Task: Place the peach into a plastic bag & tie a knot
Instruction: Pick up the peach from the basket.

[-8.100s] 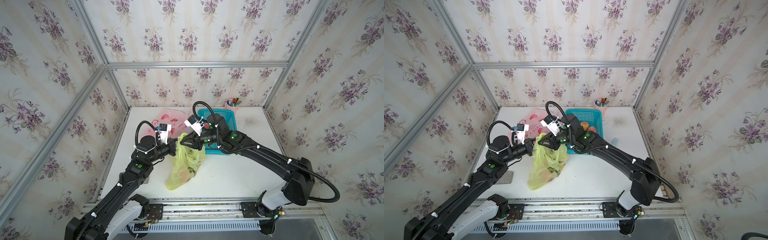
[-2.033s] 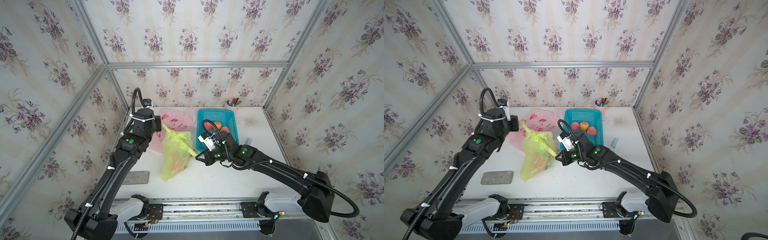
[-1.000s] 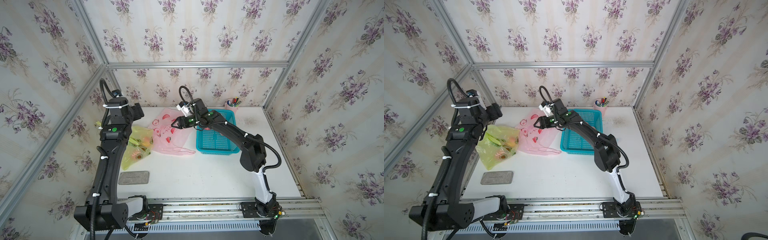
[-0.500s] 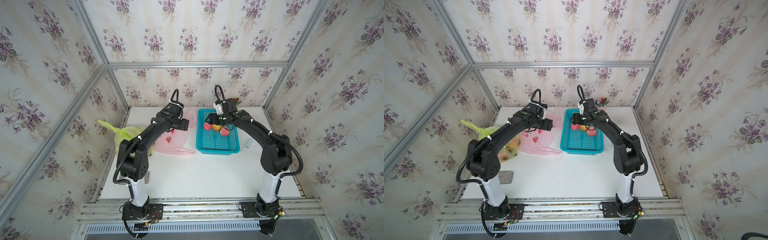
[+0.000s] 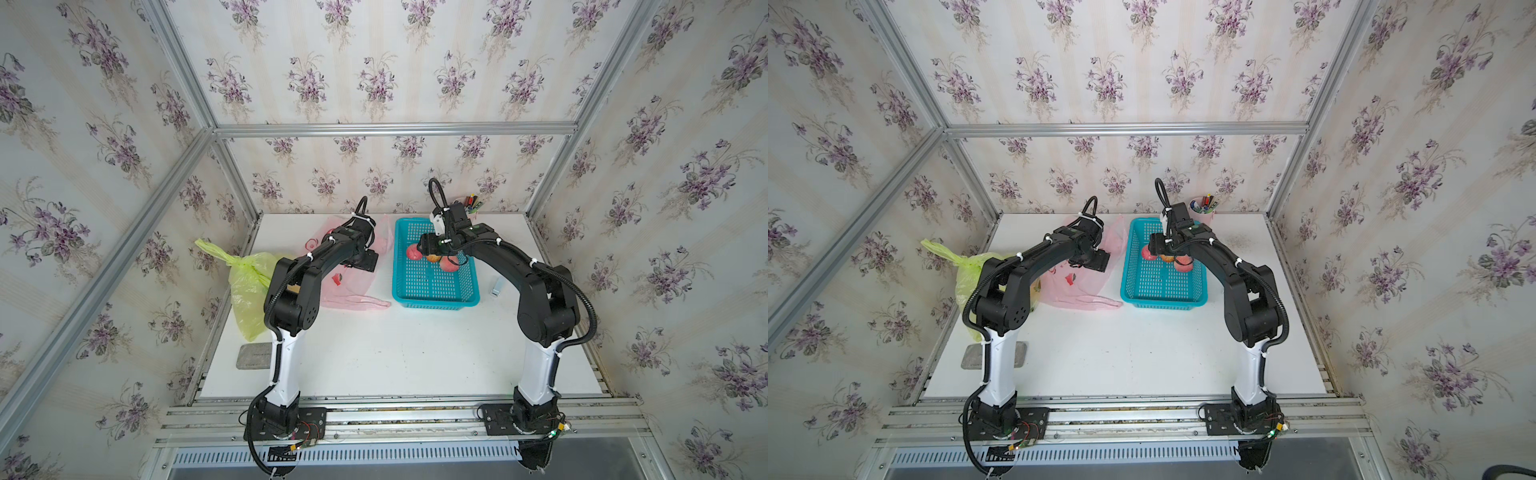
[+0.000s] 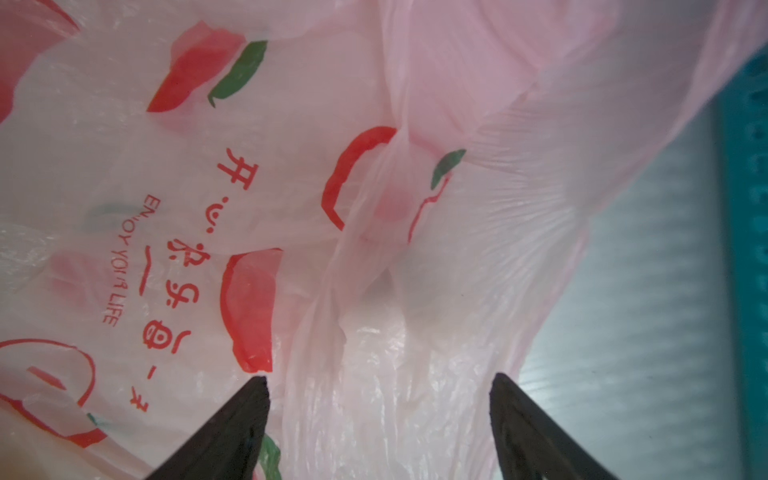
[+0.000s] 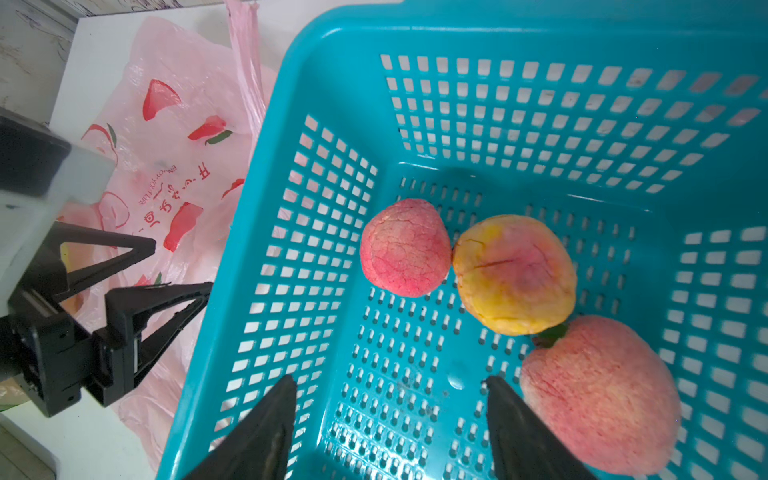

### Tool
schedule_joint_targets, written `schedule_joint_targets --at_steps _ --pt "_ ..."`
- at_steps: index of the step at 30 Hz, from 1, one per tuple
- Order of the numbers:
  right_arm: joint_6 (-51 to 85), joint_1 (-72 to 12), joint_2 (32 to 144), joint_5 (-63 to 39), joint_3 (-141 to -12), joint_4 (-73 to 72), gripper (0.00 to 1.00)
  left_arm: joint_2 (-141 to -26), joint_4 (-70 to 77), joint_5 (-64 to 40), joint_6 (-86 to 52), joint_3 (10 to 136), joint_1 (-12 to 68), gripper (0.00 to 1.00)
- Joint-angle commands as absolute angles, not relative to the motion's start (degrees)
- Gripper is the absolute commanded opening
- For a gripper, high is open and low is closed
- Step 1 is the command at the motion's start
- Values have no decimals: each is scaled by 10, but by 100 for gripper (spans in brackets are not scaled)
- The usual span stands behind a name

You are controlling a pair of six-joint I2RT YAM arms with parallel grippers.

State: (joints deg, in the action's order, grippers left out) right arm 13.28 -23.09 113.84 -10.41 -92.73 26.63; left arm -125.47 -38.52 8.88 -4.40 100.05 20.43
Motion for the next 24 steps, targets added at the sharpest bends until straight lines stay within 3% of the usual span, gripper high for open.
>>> schedule_joint_targets --at_steps 1,7,13,16,20,24 --pt "125 -239 1156 -106 -941 261 72 -1269 -392 99 -39 1014 191 82" --pt "126 -247 1197 -98 -981 271 76 -1288 -395 58 -45 1037 175 80" --pt "128 -248 1250 -76 -1035 278 76 -1325 -438 27 -51 1078 174 68" --pt "129 -249 1275 -71 -1069 287 76 -1332 -445 27 -56 1087 174 60" --pt "131 -249 1313 -61 -1115 308 76 -1333 -446 22 -56 1088 174 33" --pt "132 -249 1340 -51 -1145 320 76 -1325 -446 18 -59 1077 174 24"
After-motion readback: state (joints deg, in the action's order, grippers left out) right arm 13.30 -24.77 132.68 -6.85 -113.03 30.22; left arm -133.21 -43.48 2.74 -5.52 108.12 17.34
